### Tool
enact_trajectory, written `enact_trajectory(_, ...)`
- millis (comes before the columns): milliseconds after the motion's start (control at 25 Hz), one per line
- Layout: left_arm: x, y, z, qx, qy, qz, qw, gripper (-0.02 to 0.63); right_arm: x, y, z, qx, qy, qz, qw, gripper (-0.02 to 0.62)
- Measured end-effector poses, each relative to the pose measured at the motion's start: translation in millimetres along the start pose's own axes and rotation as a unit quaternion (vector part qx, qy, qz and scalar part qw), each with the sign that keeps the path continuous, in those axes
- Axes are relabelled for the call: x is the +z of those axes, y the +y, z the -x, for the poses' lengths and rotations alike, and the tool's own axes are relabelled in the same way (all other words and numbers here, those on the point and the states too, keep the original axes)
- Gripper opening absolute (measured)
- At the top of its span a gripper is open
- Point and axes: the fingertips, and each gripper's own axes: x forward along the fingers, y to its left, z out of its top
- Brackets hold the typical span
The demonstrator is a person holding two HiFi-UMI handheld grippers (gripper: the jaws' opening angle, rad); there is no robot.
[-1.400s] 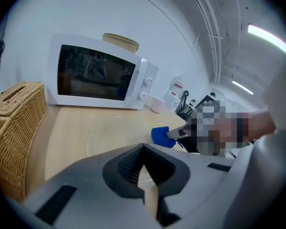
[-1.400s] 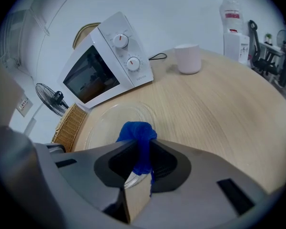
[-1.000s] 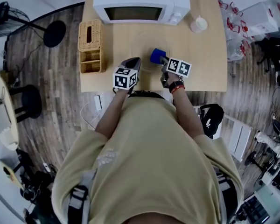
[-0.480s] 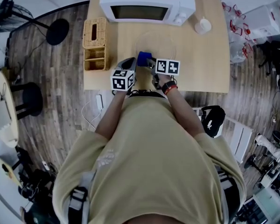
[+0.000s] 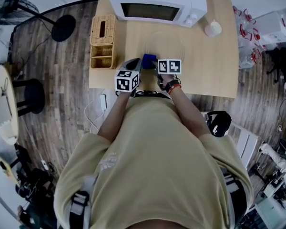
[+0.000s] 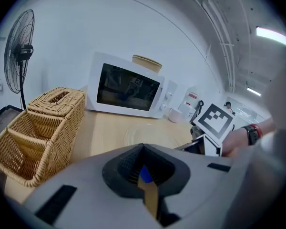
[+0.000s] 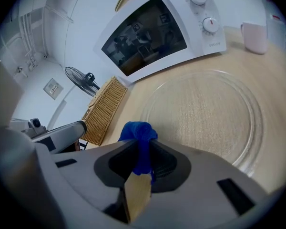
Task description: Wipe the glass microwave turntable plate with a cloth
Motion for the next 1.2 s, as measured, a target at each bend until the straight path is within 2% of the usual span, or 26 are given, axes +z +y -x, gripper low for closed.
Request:
enact_trajectory(720, -1, -21, -16, -0.022, 0.014, -0.018, 0.9995, 0.018, -6, -18, 14, -0.022, 0.013, 0.019, 1.000, 0.091)
enact_trajectory(1200, 1, -32, -27, -0.038, 0.021, -0.029, 0.9986, 0.018, -8, -31, 24, -0.027, 0.006, -0.002, 1.000, 0.092)
